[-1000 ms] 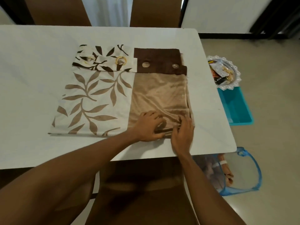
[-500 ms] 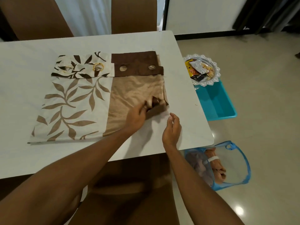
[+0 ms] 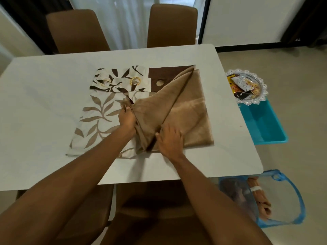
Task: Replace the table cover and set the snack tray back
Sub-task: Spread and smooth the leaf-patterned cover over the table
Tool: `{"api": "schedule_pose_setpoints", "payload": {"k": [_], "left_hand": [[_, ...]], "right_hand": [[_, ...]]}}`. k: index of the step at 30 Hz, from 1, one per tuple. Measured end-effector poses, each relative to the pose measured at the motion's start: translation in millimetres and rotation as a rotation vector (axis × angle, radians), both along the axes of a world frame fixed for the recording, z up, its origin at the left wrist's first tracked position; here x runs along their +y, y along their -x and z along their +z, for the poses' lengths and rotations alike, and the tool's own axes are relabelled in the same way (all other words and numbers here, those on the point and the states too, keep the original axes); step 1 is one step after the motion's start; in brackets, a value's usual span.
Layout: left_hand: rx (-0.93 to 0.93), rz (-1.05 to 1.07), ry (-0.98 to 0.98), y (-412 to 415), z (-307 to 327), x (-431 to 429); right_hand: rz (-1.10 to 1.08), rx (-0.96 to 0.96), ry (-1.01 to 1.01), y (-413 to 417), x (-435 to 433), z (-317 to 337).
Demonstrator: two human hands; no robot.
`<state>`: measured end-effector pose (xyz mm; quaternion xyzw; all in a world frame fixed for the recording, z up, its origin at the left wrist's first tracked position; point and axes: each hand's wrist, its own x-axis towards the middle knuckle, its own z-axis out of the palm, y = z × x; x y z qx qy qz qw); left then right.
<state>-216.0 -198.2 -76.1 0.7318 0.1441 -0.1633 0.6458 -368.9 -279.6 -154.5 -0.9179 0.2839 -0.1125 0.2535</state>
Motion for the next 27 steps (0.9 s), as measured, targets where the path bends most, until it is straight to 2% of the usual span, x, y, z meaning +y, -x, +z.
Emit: {"api": "schedule_pose_setpoints", "payload": {"k": [3,6,8,10,12,15,18,20,22,24,26,27], "left_hand": [[0.035,0.087,0.077,-39,-1,40],[0.041,0.185,0.067,-99,-13,108],[0.033,0.257,0.065,-127,-10,159],[0.047,0.334,0.086,-143,-1,208],[0.07,0.403,0.115,-154,6,252],[0.085,0.485,0.126,-170,13,320],[0.07,0.575,0.097,-182,19,379],[0.088,0.665,0.09,-186,15,408],[0.102,0.748,0.06,-183,9,434],[0.078,0.798,-0.104,-177,0,442],[0.05,0.716,-0.535,-168,-9,442],[-0.01,0.578,-0.684,-162,-14,434]], "right_hand": [[0.049,0.252,0.081,15,4,-22],[-0.043,0.365,0.048,4,11,-15],[-0.162,0.37,0.0,-17,22,-2],[-0.165,0.287,0.01,-40,37,4],[-0.03,0.175,0.034,-60,57,5],[0.164,0.115,-0.026,-93,100,2],[0.186,0.199,-0.019,-116,134,-10],[0.13,0.29,-0.005,-118,142,-16],[0.061,0.297,-0.004,-124,154,-14],[0.025,0.279,-0.011,-130,160,-10],[0.047,0.262,0.011,-140,171,-8],[0.072,0.256,0.039,-145,176,-8]]}}
